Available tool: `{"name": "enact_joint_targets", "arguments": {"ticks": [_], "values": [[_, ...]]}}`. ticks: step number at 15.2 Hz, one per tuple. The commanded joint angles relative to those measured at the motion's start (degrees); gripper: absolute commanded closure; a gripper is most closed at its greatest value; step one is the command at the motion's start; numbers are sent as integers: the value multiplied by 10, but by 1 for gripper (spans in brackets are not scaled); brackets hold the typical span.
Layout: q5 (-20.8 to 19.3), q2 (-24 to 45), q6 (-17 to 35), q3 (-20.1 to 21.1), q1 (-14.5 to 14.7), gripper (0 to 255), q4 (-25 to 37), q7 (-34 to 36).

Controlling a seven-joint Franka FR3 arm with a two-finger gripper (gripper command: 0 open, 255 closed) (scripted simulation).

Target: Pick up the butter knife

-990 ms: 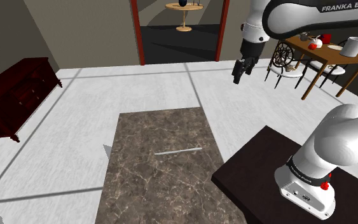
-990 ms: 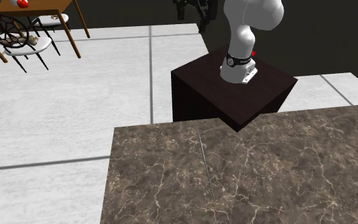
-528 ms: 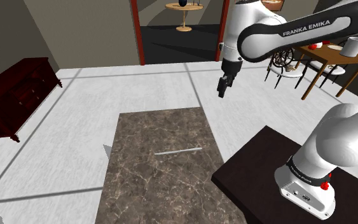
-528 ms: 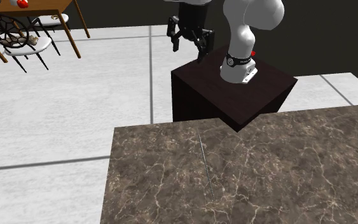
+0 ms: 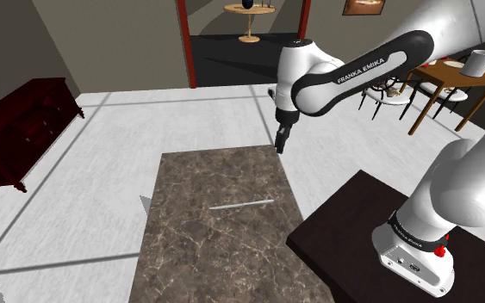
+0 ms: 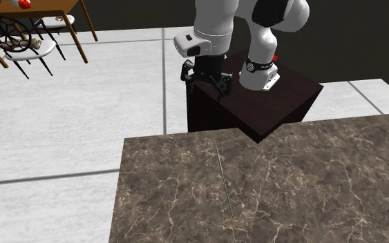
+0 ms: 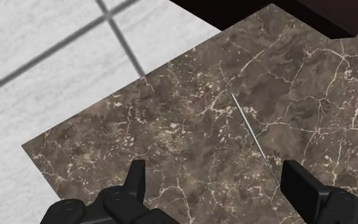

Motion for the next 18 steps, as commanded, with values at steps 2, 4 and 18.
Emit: {"name": "enact_joint_targets", "arguments": {"ticks": [2, 4, 18], "values": [[-3, 58, 45, 8, 11, 0, 8, -25], [-7, 97, 72, 14, 18, 0, 17, -39], [-83, 367, 208, 49, 75, 0, 119, -101]]}}
